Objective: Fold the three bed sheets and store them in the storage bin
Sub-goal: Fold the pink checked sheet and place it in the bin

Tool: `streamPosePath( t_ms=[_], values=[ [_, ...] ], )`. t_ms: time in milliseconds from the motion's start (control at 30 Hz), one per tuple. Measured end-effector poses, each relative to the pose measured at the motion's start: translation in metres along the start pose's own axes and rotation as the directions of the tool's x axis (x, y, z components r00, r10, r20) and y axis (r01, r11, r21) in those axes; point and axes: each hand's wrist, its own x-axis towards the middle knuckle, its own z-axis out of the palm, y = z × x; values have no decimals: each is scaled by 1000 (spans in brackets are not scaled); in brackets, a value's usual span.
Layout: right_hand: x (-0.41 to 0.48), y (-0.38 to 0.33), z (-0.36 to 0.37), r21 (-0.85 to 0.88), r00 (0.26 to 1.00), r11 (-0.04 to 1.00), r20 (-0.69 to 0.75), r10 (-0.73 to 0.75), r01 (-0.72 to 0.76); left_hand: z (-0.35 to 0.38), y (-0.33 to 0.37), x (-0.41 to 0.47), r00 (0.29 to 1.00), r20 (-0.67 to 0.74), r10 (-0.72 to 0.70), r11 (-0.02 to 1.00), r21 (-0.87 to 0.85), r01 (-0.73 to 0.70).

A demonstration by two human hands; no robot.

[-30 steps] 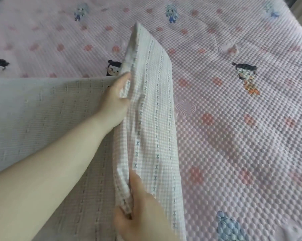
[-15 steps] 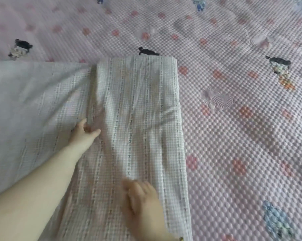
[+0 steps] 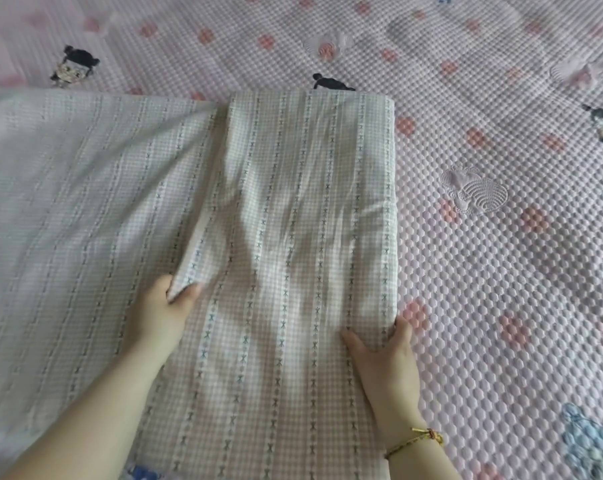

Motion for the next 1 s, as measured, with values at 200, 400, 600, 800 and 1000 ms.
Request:
streamPosePath(
  t_ms=[200,400,600,800,1000],
  values=[
    [3,5,9,-10,998,1000,-50,-29,28,7,-4,-3,994,-113,3,967,253,26],
    [28,-2,-14,258,993,964,110,37,-65,19,20,-12,967,88,240,944,211,-253],
    [63,-57,-37,411,962,911,250,-113,0,45,37,-15,961,195,194,883,391,-258],
    [42,-52,-113,586,949,784,75,-305,206,47,76,-53,927,195,320,874,318,-368],
    [71,23,-192,421,997,907,71,-33,0,111,92,-101,831,494,255,806,367,-465]
  ],
)
